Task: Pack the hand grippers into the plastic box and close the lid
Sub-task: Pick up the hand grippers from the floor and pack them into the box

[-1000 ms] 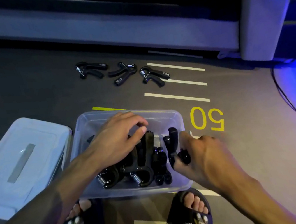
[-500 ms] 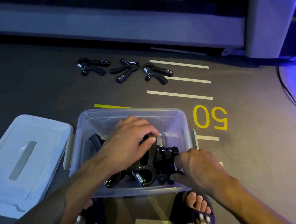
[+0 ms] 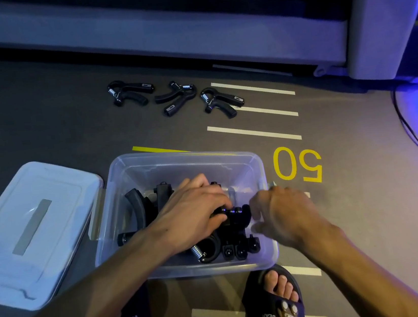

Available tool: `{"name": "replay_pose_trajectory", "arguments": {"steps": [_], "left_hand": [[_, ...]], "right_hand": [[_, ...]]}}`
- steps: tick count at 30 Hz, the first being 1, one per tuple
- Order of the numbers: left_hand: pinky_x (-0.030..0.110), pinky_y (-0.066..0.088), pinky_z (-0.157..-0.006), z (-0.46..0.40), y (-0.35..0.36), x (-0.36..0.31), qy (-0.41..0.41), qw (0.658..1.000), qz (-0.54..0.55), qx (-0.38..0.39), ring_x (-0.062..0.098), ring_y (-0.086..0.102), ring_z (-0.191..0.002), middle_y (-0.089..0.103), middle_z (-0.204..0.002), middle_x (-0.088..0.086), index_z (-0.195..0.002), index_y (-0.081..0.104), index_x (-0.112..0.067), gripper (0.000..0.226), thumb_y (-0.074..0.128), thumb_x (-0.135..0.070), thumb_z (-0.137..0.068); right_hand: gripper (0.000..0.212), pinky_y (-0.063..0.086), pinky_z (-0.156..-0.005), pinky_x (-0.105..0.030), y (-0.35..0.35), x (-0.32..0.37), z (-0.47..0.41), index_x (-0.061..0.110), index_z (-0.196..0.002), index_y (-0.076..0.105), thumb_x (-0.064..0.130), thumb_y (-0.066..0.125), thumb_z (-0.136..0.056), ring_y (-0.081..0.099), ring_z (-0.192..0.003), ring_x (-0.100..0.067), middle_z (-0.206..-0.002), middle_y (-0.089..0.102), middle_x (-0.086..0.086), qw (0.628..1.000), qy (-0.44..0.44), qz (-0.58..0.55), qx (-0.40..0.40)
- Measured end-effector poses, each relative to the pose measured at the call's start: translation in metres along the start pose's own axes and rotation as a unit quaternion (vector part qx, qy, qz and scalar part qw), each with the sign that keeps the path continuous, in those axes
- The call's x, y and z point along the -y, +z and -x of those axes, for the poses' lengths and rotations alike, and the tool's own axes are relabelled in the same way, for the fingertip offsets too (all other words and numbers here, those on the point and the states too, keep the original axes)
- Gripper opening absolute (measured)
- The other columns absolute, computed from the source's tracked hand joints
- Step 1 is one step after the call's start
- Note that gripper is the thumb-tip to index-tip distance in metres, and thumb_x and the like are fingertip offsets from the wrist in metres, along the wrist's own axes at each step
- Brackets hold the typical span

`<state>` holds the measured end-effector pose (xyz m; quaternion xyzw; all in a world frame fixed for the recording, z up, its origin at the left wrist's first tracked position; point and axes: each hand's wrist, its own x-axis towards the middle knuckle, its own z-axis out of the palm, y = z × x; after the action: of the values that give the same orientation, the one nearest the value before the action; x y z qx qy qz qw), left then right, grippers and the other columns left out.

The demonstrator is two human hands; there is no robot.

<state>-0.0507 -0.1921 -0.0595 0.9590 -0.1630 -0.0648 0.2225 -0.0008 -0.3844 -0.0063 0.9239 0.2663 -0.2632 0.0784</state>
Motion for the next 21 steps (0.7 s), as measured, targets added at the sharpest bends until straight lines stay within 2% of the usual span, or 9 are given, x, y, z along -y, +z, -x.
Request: {"name": "replay_pose_trajectory", "arguments": {"steps": [1,3,6,9,12,16,21], "left_hand": [[0.037,0.042,-0.087,0.0,0.0,0.0,-0.001,1.0,-0.004,0.003,0.012,0.044,-0.102,0.067,-0.111,-0.021,-0.115,0.068,-0.037,0.026,0.065,-0.045,-0.091],[0.036,0.041,-0.087,0.0,0.001,0.001,-0.003,1.0,-0.003,0.006,0.011,0.044,-0.103,0.067,-0.112,-0.021,-0.117,0.068,-0.037,0.028,0.065,-0.046,-0.091],[0.034,0.04,-0.088,0.0,0.0,0.001,-0.007,1.0,0.003,0.007,0.011,0.044,-0.105,0.067,-0.113,-0.021,-0.118,0.068,-0.037,0.028,0.065,-0.045,-0.091],[0.035,0.04,-0.088,0.0,-0.001,0.001,-0.008,1.0,0.002,0.009,0.012,0.045,-0.105,0.067,-0.112,-0.02,-0.118,0.068,-0.036,0.028,0.066,-0.044,-0.092],[0.035,0.04,-0.088,0.0,-0.001,0.0,-0.007,1.0,0.004,0.009,0.012,0.044,-0.105,0.067,-0.111,-0.02,-0.118,0.068,-0.036,0.028,0.065,-0.044,-0.091],[0.035,0.039,-0.088,-0.001,0.001,0.001,-0.006,1.0,0.005,0.012,0.012,0.043,-0.105,0.067,-0.111,-0.019,-0.118,0.068,-0.036,0.027,0.064,-0.044,-0.092],[0.036,0.04,-0.087,0.0,0.003,-0.002,0.003,1.0,0.007,0.005,0.012,0.042,-0.103,0.066,-0.109,-0.02,-0.115,0.069,-0.036,0.025,0.064,-0.044,-0.092]], "right_hand": [[0.034,0.043,-0.079,-0.03,-0.001,-0.003,-0.002,0.026,-0.121,0.059,0.041,0.062,-0.09,0.058,-0.113,-0.026,-0.12,0.063,0.0,0.999,-0.01,-0.002,-0.035],[0.038,0.039,-0.083,-0.034,0.005,-0.005,-0.007,0.026,-0.124,0.059,0.038,0.063,-0.087,0.049,-0.114,-0.025,-0.119,0.063,0.004,0.994,-0.061,0.041,-0.077],[0.042,0.033,-0.085,-0.041,0.019,-0.003,-0.01,0.024,-0.122,0.058,0.034,0.067,-0.082,0.041,-0.116,-0.028,-0.118,0.063,0.007,0.986,-0.109,0.099,-0.083],[0.031,0.03,-0.086,-0.042,0.021,-0.002,-0.013,0.025,-0.113,0.06,0.032,0.065,-0.083,0.038,-0.118,-0.028,-0.11,0.064,0.008,0.987,-0.112,0.09,-0.077],[0.033,0.029,-0.086,-0.04,0.025,-0.006,-0.015,0.022,-0.112,0.06,0.038,0.062,-0.083,0.037,-0.118,-0.027,-0.102,0.065,0.005,0.988,-0.119,0.06,-0.074],[0.024,0.026,-0.084,-0.038,0.03,-0.006,-0.015,0.024,-0.11,0.06,0.034,0.054,-0.089,0.044,-0.117,-0.024,-0.096,0.064,-0.003,0.992,-0.101,0.023,-0.078],[0.041,0.032,-0.087,-0.037,0.041,0.005,-0.009,0.022,-0.124,0.048,0.032,0.061,-0.087,0.053,-0.111,-0.026,-0.104,0.064,-0.006,0.995,-0.078,-0.001,-0.068]]}}
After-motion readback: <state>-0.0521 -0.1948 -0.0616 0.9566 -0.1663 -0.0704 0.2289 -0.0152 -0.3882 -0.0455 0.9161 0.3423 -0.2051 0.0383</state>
